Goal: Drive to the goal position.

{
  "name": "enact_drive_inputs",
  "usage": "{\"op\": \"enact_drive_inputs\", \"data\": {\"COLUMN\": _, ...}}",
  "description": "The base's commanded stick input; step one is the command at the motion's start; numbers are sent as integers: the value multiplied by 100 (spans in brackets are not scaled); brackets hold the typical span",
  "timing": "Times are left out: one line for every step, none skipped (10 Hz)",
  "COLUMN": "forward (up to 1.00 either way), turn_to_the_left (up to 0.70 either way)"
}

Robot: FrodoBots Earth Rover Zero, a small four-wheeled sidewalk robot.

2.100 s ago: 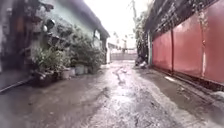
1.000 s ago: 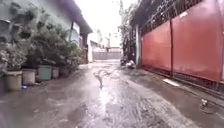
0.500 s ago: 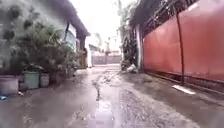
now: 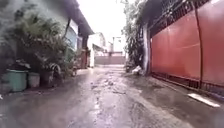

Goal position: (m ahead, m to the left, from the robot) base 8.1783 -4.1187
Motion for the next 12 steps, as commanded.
{"op": "enact_drive_inputs", "data": {"forward": 100, "turn_to_the_left": 0}}
{"op": "enact_drive_inputs", "data": {"forward": 100, "turn_to_the_left": 0}}
{"op": "enact_drive_inputs", "data": {"forward": 100, "turn_to_the_left": 24}}
{"op": "enact_drive_inputs", "data": {"forward": 100, "turn_to_the_left": 2}}
{"op": "enact_drive_inputs", "data": {"forward": 100, "turn_to_the_left": 0}}
{"op": "enact_drive_inputs", "data": {"forward": 100, "turn_to_the_left": 0}}
{"op": "enact_drive_inputs", "data": {"forward": 100, "turn_to_the_left": 0}}
{"op": "enact_drive_inputs", "data": {"forward": 100, "turn_to_the_left": 20}}
{"op": "enact_drive_inputs", "data": {"forward": 100, "turn_to_the_left": 13}}
{"op": "enact_drive_inputs", "data": {"forward": 100, "turn_to_the_left": 0}}
{"op": "enact_drive_inputs", "data": {"forward": 100, "turn_to_the_left": 0}}
{"op": "enact_drive_inputs", "data": {"forward": 100, "turn_to_the_left": 0}}
